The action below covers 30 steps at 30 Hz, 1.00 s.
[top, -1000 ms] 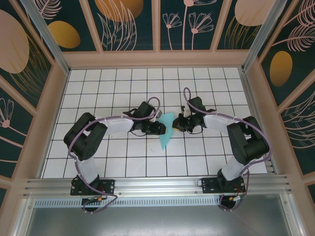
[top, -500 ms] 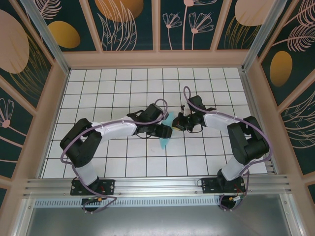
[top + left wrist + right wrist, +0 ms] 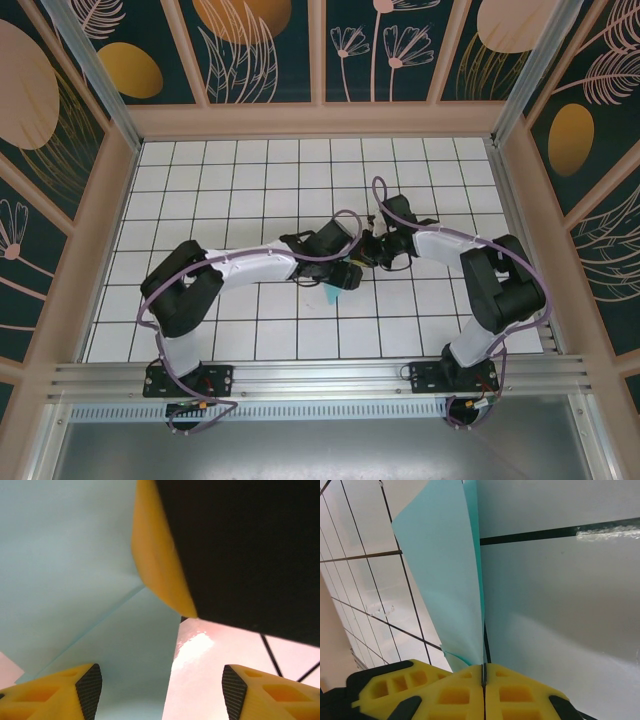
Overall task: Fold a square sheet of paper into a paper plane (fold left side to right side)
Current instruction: Fold the wing for the fifth time at the center of the table.
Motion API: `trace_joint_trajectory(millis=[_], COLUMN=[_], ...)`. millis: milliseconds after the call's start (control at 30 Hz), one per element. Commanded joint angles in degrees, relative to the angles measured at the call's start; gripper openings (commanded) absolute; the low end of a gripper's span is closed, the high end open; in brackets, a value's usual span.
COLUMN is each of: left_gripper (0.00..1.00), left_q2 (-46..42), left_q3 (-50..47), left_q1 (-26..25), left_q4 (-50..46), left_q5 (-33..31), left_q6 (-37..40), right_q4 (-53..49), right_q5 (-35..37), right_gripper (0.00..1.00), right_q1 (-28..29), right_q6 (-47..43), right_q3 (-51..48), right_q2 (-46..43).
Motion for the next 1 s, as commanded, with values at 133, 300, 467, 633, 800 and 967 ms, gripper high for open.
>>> trace_joint_trajectory(millis=[133, 300, 467, 633, 800, 967], left_gripper=[0.67, 0.63, 0.51, 0.37, 0.29, 0.21], left_q2=[0.12, 1.35, 2.11, 1.89, 1.85, 2.02], left_q3=[0.82, 1.01, 0.97, 0.60, 0.65, 0.65], left_q1=[-2.21, -2.84, -3.02, -3.01, -3.08, -3.04], left_q4=[-1.97, -2.32, -2.42, -2.05, -1.97, -1.72], left_q5=[-8.14, -10.53, -11.37, -11.20, -10.81, -10.23], left_q6=[-1.32, -1.56, -1.76, -1.85, -1.77, -1.64], right_q4=[-1.18, -1.56, -1.72, -1.90, -1.99, -1.82], right_q5=[-2.81, -3.16, -3.07, -2.77, -2.46, -1.80], right_gripper=[0.07, 0.07, 0.07, 0.09, 0.14, 0.23], right_q1=[-0.32, -0.24, -0.23, -0.22, -0.29, -0.49], right_q6=[1.34, 1.71, 1.85, 1.58, 1.57, 1.49], right_q3=[1.60, 1.82, 1.54, 1.53, 1.77, 2.04], right_q2=[0.85, 1.08, 1.18, 1.20, 1.06, 0.45])
